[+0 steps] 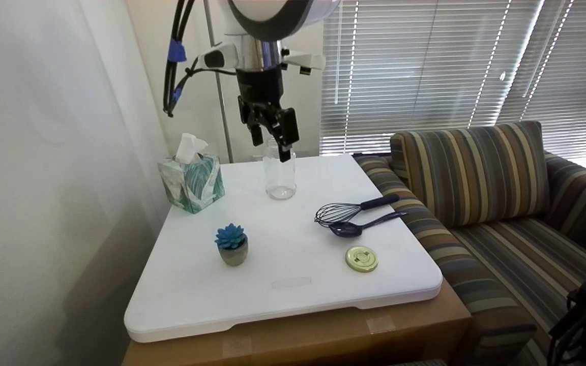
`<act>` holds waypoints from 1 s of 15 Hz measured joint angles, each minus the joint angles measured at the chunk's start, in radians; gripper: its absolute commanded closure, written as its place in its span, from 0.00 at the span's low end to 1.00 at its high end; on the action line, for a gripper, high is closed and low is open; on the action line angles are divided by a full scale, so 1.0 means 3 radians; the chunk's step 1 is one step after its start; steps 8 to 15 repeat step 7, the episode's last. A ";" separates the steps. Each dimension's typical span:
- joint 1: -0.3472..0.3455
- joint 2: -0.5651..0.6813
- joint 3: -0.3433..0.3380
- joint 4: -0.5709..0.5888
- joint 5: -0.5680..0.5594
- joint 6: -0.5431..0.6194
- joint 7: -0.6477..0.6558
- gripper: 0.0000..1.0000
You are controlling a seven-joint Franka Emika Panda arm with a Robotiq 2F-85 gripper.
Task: Move the lid away from the bottle
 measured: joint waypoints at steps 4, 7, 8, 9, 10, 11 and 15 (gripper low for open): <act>-0.0007 -0.0177 0.0000 -0.0126 0.0000 0.0022 0.0074 0.00; -0.0008 -0.0177 0.0000 -0.0156 0.0000 0.0036 0.0081 0.00; -0.0008 -0.0177 0.0000 -0.0156 0.0000 0.0036 0.0081 0.00; -0.0008 -0.0177 0.0000 -0.0156 0.0000 0.0036 0.0081 0.00; -0.0008 -0.0177 0.0000 -0.0156 0.0000 0.0036 0.0081 0.00; -0.0008 -0.0177 0.0000 -0.0156 0.0000 0.0036 0.0081 0.00; -0.0008 -0.0177 0.0000 -0.0156 0.0000 0.0036 0.0081 0.00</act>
